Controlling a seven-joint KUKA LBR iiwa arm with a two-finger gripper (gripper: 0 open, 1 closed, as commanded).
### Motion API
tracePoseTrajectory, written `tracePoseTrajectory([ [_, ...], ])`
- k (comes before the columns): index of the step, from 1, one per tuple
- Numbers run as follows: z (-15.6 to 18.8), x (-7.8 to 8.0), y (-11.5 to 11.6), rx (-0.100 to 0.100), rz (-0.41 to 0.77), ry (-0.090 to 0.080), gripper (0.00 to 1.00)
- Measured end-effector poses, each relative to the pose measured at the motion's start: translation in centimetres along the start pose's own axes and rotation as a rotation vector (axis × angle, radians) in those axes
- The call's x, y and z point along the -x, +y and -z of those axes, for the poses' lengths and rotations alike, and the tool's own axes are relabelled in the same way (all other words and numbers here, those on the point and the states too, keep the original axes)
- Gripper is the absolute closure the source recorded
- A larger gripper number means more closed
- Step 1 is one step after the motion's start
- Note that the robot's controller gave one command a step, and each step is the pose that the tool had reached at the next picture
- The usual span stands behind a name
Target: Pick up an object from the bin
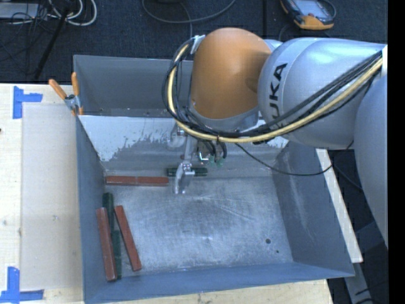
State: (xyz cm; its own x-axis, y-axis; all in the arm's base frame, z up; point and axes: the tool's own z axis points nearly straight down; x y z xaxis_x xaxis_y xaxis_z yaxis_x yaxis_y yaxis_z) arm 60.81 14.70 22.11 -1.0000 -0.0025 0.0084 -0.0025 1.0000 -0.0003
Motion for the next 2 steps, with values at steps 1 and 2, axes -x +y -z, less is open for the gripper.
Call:
tracePoseTrajectory([
  [1,0.5,0.1,-0.1,0.001,-0.002,-0.008,0.0],
  [2,-4.5,0.5,0.9,0.001,0.059,-0.014,0.0],
])
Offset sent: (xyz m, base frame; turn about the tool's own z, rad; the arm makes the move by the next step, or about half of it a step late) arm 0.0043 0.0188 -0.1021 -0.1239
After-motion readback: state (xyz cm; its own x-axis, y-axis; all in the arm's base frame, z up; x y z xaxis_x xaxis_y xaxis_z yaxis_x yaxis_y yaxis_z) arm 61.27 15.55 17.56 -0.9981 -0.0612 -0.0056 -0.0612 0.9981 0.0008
